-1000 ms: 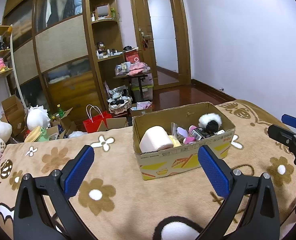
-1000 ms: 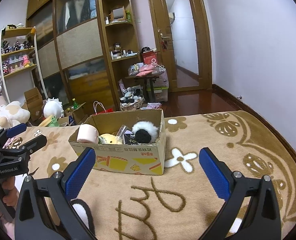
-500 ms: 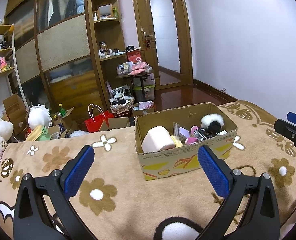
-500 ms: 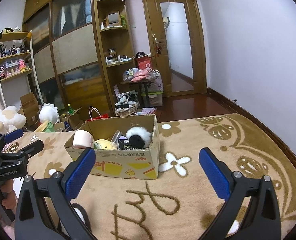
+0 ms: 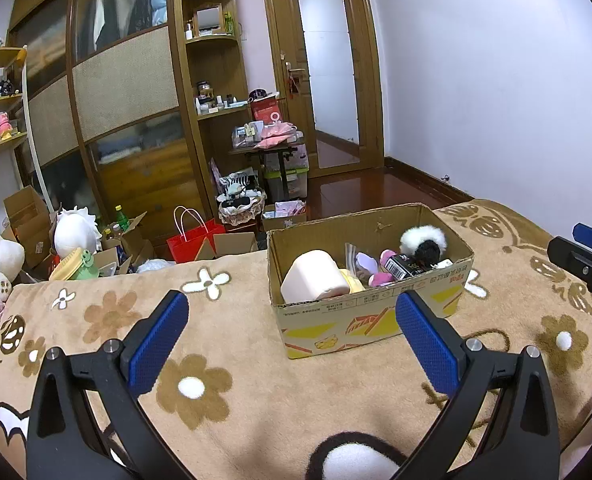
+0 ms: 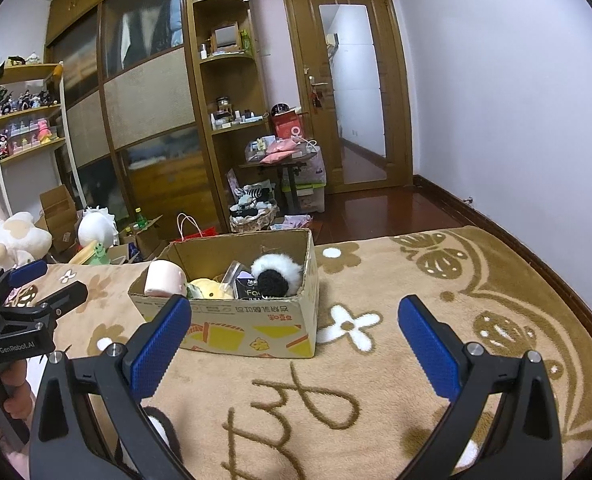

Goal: Organize soft objects

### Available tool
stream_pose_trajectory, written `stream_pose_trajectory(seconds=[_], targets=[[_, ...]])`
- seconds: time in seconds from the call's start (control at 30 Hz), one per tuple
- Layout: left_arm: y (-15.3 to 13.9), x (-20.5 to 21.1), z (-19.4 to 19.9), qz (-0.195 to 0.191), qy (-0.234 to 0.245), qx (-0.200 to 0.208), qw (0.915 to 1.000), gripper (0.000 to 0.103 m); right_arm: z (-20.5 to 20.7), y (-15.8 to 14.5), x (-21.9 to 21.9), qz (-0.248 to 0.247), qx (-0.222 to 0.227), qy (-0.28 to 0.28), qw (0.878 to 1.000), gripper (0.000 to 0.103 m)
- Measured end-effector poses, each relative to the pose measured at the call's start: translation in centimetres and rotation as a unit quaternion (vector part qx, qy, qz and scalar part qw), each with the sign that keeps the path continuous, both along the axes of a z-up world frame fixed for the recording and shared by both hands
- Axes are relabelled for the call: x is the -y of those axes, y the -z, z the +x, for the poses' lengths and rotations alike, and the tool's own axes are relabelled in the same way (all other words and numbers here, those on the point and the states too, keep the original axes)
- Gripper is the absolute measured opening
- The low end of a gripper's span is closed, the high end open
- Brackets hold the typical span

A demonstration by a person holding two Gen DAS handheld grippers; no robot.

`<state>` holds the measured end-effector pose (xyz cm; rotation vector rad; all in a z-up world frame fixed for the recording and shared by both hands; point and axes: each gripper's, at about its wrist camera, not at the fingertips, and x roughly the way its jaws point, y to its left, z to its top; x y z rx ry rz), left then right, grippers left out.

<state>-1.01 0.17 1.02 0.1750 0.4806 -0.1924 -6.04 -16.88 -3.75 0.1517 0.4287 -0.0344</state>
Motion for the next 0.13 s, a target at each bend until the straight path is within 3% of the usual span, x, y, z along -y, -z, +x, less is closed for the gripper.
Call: stream_pose_trajectory(seconds=[0.13], targets=[[0.0, 0.06, 0.01, 0.001, 0.0, -0.001, 1.0, 0.102, -0.09, -0.03, 0.03, 0.001, -0.001, -0.001, 1.0, 0.103]])
